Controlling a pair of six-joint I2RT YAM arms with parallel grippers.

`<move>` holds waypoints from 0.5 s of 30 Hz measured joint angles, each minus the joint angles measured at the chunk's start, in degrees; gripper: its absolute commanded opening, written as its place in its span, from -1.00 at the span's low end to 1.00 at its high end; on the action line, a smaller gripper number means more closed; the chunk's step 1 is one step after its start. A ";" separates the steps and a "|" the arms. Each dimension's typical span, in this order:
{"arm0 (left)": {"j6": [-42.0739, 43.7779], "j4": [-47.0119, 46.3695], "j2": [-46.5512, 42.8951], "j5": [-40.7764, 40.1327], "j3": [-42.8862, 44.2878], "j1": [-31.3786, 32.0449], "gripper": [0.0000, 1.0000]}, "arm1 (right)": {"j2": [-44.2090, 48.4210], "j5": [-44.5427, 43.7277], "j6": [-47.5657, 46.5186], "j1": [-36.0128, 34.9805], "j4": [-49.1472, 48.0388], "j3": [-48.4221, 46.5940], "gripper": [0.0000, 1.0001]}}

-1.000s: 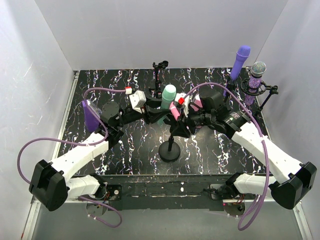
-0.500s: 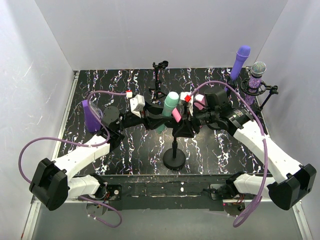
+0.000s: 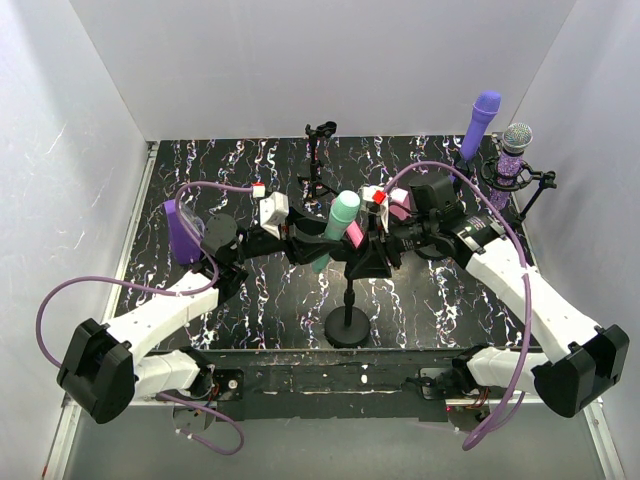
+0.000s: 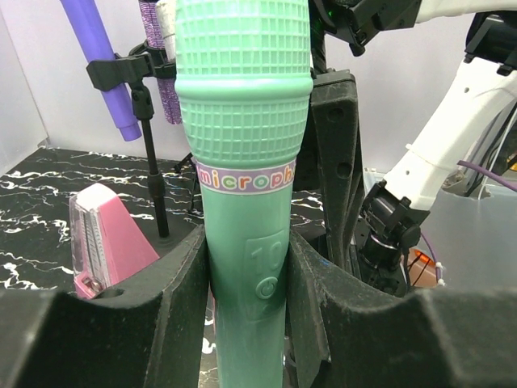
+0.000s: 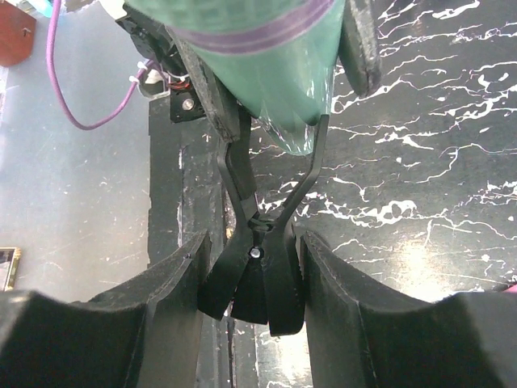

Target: Attach the microphones to the stand

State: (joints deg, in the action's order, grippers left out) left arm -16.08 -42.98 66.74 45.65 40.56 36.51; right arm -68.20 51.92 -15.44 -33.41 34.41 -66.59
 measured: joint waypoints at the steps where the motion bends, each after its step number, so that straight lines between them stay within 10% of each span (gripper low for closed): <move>1: 0.11 0.33 0.00 0.37 0.11 0.00 -1.00 | 0.00 0.17 -0.02 0.07 0.13 0.00 -0.59; 15: 5.09 7.52 -3.15 -0.37 0.68 0.76 -1.00 | 3.13 -2.34 -8.00 -0.04 0.07 1.92 -0.90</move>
State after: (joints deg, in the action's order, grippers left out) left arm -10.98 -35.46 63.59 45.28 41.23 37.28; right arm -65.08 49.58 -23.44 -33.45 34.48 -64.66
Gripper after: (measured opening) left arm 0.356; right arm 0.517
